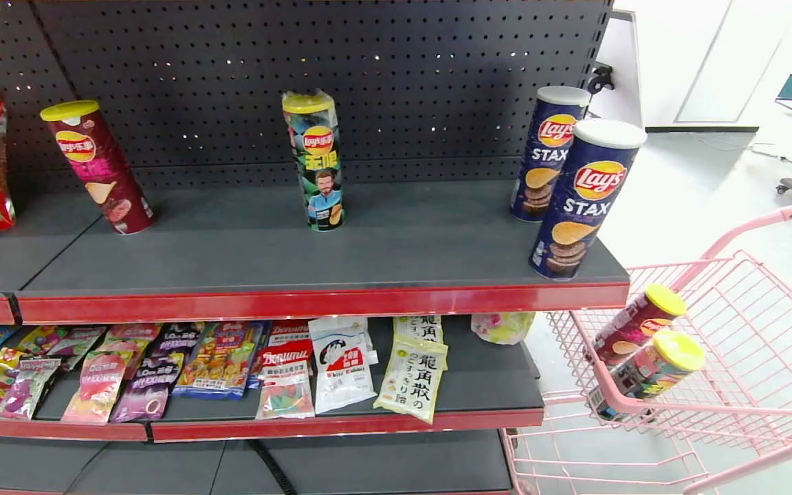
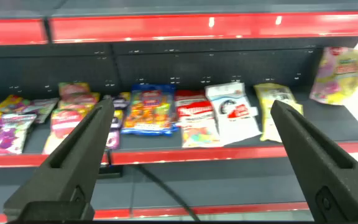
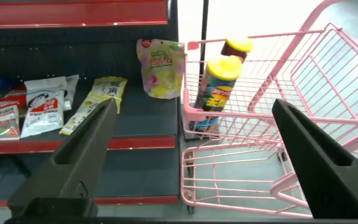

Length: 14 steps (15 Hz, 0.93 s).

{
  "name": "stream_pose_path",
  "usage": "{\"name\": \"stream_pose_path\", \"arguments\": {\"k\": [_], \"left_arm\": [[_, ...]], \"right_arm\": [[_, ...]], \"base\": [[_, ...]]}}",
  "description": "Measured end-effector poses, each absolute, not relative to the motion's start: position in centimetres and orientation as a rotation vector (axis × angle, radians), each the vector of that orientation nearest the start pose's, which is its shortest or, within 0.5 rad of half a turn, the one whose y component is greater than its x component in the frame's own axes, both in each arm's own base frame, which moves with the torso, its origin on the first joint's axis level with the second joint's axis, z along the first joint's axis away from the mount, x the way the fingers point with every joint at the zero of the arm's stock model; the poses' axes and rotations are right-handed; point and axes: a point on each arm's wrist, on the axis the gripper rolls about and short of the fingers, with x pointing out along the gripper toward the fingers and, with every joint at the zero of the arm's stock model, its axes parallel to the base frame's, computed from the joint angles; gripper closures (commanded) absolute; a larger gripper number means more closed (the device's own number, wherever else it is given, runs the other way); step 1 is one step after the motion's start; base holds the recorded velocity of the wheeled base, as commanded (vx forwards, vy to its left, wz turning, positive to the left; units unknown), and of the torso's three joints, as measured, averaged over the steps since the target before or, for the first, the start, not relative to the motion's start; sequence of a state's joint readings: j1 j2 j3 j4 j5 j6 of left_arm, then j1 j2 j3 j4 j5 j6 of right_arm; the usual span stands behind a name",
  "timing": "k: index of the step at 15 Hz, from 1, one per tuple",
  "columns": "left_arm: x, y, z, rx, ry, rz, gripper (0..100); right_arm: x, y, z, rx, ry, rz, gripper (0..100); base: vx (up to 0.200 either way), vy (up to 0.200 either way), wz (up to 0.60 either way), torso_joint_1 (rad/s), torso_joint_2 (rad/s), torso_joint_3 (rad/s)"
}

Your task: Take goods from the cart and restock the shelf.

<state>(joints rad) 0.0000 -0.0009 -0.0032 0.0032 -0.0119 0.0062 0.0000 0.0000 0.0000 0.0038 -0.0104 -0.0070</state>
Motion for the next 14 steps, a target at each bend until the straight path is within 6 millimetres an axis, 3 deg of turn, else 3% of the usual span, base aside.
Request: {"name": "stream_pose_path", "arguments": {"k": [3, 5, 14], "left_arm": [[-2.31, -0.03, 7.61, 0.006, -0.001, -0.012, 0], [-2.31, -0.03, 7.6, 0.006, -0.001, -0.012, 0], [-2.31, -0.03, 7.59, 0.007, -0.001, -0.011, 0]], "right_arm": [[-2.28, -0.02, 7.51, -0.007, 0.004, -0.01, 0], [-2.28, -0.02, 7.51, -0.007, 0.004, -0.011, 0], [-2.28, -0.03, 7.51, -0.006, 0.004, -0.011, 0]], "base": [[0.0, -0.2, 0.0, 0.004, 0.0, 0.006], [0.0, 0.0, 0.0, 0.0, 0.0, 0.0], [0.0, 0.0, -0.6, 0.002, 0.0, 0.003]]}}
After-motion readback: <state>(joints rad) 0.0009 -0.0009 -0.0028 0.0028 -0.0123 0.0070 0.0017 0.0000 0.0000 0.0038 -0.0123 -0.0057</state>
